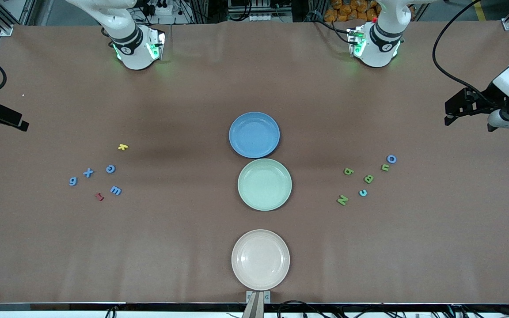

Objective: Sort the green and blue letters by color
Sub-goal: 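Move the left gripper over the green and blue letters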

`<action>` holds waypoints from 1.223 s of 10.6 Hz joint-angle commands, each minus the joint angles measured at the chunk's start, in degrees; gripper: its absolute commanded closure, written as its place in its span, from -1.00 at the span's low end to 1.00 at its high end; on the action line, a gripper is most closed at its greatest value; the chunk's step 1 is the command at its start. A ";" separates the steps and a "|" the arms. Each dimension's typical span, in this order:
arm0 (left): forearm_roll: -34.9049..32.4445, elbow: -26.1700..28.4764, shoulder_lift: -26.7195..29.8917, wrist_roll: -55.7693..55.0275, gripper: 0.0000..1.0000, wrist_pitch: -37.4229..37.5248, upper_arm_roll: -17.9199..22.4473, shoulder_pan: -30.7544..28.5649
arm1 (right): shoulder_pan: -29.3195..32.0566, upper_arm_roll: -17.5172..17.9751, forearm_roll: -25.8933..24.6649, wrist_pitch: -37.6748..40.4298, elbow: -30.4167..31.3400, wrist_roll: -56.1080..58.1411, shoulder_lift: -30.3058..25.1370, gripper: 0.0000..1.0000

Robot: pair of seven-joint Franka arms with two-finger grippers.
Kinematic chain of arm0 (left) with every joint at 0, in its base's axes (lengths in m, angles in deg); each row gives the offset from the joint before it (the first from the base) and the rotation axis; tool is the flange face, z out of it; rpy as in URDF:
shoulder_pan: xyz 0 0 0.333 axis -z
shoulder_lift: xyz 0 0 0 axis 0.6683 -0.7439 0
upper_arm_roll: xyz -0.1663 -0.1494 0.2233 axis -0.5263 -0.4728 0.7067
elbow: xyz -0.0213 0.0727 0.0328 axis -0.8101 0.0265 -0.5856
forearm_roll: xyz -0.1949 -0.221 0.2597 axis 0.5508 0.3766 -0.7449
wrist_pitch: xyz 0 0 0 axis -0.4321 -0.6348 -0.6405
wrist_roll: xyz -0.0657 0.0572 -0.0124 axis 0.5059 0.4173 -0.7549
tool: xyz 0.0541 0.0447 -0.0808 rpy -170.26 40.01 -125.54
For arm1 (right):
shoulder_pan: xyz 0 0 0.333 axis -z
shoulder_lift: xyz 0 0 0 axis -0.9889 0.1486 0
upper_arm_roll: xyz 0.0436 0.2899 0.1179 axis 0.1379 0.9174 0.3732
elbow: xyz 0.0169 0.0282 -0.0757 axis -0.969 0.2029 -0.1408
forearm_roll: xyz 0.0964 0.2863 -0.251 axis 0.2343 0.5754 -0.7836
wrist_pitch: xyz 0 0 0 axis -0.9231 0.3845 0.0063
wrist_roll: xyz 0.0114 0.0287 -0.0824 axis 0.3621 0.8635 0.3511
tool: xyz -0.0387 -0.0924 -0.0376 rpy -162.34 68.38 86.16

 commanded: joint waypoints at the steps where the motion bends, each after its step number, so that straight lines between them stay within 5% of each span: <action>1: -0.47 -0.53 0.28 -1.15 -1.00 1.03 -0.29 -0.12 | 0.01 0.08 0.32 0.36 -0.04 -0.49 -0.32 -1.00; 6: 2.51 0.52 0.11 -3.60 -1.00 3.22 -0.64 -0.12 | 0.01 0.08 0.41 -0.08 -0.04 -0.40 0.12 -1.00; 13: 2.51 14.92 -0.24 2.60 -1.00 -9.15 -2.05 -0.03 | -0.08 0.08 0.41 0.01 0.04 -0.05 0.38 -1.00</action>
